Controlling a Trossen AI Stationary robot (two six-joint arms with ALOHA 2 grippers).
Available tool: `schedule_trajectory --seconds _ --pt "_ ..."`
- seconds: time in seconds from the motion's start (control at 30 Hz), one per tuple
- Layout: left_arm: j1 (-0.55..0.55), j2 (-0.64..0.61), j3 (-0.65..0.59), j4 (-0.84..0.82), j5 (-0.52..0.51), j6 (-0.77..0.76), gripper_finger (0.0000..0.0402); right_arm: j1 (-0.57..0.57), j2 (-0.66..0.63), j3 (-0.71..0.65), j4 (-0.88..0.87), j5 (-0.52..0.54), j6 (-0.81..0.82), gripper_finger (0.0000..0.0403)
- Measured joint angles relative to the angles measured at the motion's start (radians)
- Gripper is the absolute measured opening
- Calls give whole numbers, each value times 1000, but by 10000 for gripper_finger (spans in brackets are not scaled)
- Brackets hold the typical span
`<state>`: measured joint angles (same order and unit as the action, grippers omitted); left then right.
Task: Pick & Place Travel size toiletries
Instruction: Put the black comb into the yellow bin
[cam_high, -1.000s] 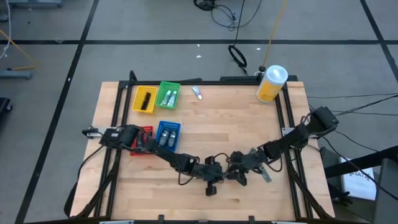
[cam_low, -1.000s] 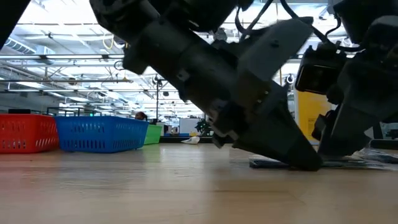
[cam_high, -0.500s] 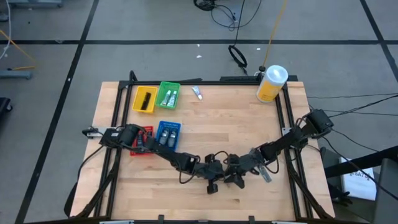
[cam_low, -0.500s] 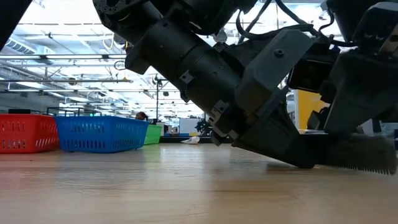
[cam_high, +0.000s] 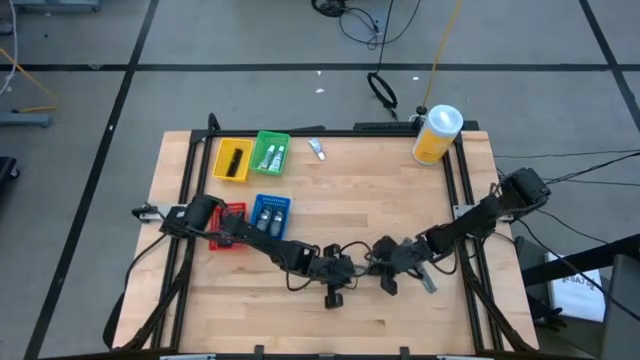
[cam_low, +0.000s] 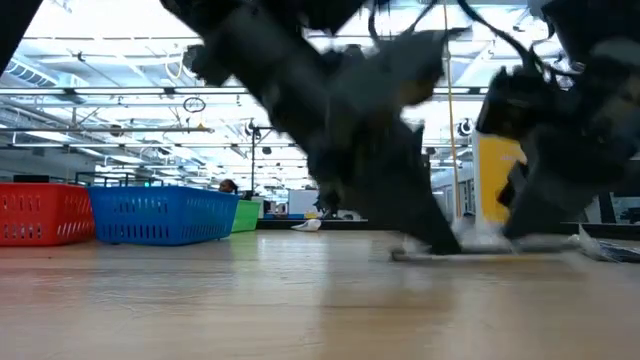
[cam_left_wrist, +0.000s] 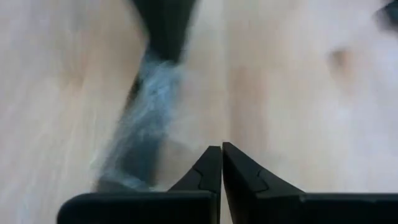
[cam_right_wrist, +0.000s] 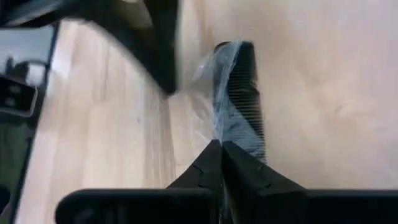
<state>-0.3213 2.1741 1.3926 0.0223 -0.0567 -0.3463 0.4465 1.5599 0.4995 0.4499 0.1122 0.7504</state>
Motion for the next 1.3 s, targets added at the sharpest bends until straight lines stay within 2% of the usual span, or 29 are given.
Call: schedule_trajectory --seconds 0.13,0.3,0.53,0.67,0.9,0.97,1.1,1.3 --pt "-18 -78 4 -59 -18 37 10 0 -25 -2 -89 45 -20 2" --pt "-44 -90 4 -43 -102 82 10 0 -29 1 -52 47 -56 1" --pt "-43 -71 5 -45 -167 83 10 -2 -30 1 32 44 -96 6" --pt "-42 -62 7 -28 -178 78 10 -19 -30 2 47 50 -79 44" --pt "-43 -46 7 -26 -177 90 10 -42 -30 2 15 45 -58 151" --pt "-42 -25 7 -5 -145 100 10 -42 -31 2 -5 44 -30 172" --pt "-37 36 7 71 -87 104 10 -42 -30 2 -115 44 68 194" --pt "-3 74 10 72 -123 70 10 -47 -24 3 -105 15 108 210"
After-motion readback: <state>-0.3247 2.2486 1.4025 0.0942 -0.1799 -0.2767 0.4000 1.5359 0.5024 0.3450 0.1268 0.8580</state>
